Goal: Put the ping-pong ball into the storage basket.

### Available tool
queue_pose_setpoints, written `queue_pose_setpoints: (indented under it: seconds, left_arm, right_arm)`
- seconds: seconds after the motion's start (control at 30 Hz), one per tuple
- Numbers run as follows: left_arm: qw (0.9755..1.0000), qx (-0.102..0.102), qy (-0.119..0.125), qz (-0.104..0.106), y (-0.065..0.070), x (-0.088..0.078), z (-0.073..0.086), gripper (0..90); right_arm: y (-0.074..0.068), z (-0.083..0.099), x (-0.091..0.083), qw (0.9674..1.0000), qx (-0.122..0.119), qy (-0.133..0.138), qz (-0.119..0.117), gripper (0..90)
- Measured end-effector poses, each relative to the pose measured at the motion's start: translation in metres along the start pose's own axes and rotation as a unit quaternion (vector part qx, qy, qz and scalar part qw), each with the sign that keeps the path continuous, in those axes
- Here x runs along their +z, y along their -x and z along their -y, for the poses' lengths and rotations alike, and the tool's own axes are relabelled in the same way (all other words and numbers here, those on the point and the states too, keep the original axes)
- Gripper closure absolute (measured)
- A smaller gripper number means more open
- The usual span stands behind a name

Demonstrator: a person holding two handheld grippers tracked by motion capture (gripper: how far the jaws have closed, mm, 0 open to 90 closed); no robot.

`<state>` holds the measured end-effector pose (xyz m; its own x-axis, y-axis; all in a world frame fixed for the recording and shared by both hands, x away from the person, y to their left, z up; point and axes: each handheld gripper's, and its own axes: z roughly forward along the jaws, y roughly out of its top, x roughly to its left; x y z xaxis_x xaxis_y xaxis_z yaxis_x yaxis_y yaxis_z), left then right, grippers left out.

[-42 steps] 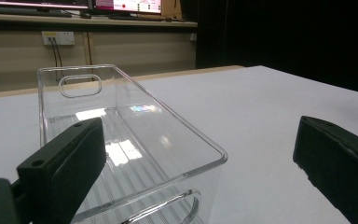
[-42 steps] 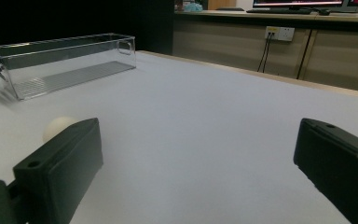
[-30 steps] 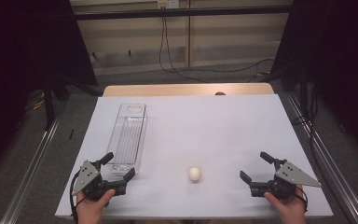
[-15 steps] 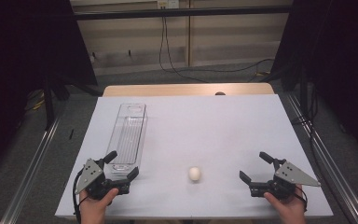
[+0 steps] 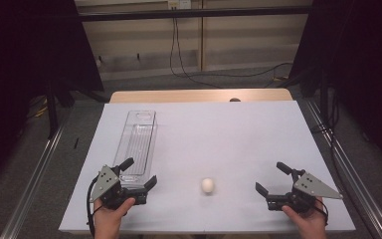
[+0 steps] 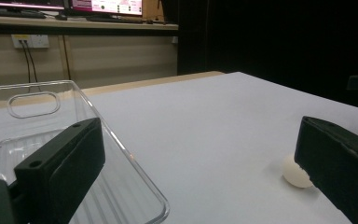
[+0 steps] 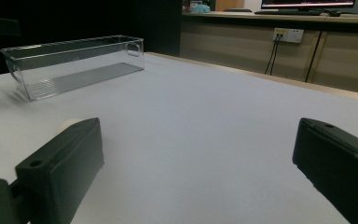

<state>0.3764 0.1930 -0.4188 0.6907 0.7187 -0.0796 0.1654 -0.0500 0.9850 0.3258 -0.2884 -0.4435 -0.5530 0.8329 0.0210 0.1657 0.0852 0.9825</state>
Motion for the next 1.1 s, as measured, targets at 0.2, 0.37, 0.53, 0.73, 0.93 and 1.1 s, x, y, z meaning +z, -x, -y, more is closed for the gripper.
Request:
queue_pose_setpoints:
  seconds: [0.2, 0.37, 0.53, 0.73, 0.93, 1.1]
  left_arm:
    - [0.9999, 0.005, -0.005, 0.009, 0.004, 0.005, -0.002, 1.8]
    - [0.9998, -0.003, 0.0, 0.018, 0.011, 0.012, -0.003, 1.8]
    - [0.9998, 0.006, -0.006, 0.02, 0.015, 0.017, -0.006, 1.8]
    - [0.9996, 0.006, -0.01, 0.024, 0.019, 0.023, -0.006, 1.8]
    - [0.9993, 0.01, -0.013, 0.032, 0.022, 0.027, -0.006, 1.8]
    - [0.9992, 0.009, -0.012, 0.038, 0.025, 0.031, -0.007, 1.8]
  right_arm:
    - [0.0, 0.0, 0.0, 1.0, 0.007, 0.004, 0.001, 1.1]
    - [0.0, 0.0, 0.0, 1.0, 0.004, 0.005, 0.001, 1.1]
    - [0.0, 0.0, 0.0, 1.0, 0.004, 0.004, -0.001, 1.2]
    - [0.001, 0.0, 0.0, 1.0, 0.0, 0.004, -0.004, 1.1]
    - [0.0, -0.001, 0.0, 1.0, 0.004, 0.005, -0.003, 1.2]
    - [0.0, -0.001, 0.0, 1.0, 0.0, 0.004, -0.004, 1.2]
